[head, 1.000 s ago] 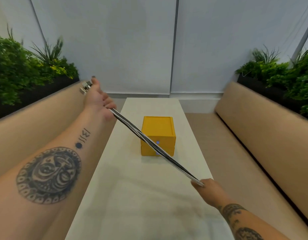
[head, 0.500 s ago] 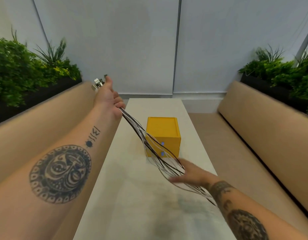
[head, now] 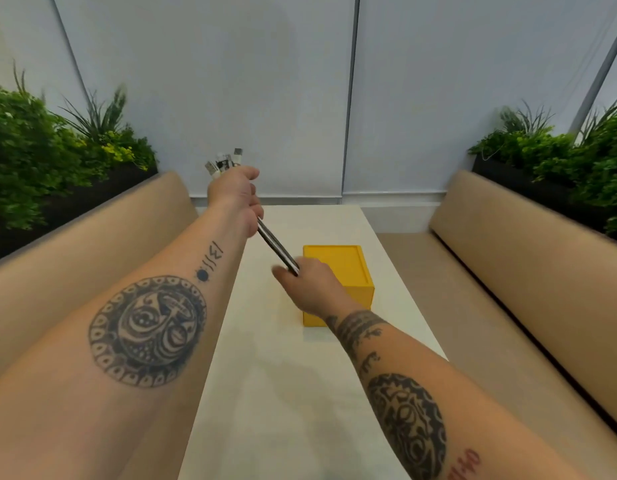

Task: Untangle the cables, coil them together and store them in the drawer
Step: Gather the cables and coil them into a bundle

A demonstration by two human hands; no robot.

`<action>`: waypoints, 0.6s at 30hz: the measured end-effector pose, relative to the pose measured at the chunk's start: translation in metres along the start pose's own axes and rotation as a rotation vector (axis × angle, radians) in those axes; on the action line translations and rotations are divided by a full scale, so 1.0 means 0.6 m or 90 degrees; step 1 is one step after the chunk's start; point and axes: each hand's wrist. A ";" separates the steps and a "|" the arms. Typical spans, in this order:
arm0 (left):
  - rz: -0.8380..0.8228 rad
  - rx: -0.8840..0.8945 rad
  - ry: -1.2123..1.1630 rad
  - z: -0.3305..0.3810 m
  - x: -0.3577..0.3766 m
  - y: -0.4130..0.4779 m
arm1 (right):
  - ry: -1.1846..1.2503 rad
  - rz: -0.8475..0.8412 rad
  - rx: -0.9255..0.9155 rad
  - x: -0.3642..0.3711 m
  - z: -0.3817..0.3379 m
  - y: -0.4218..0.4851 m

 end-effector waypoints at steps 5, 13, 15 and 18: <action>0.011 -0.014 -0.018 0.043 -0.043 0.050 | -0.085 -0.028 0.167 -0.002 0.135 -0.060; -0.007 -0.022 -0.054 0.085 -0.078 0.073 | -0.214 0.044 0.300 -0.058 0.289 -0.183; -0.019 -0.018 -0.066 0.093 -0.077 0.075 | -0.258 0.044 0.325 -0.063 0.301 -0.197; -0.029 -0.009 -0.074 0.098 -0.074 0.080 | -0.272 0.019 0.377 -0.071 0.318 -0.211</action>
Point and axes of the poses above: each hand's wrist, its own y-axis towards the middle knuckle, its own x-axis out of the palm, z = x × y, and after that the axes turned 7 degrees about y, right-handed
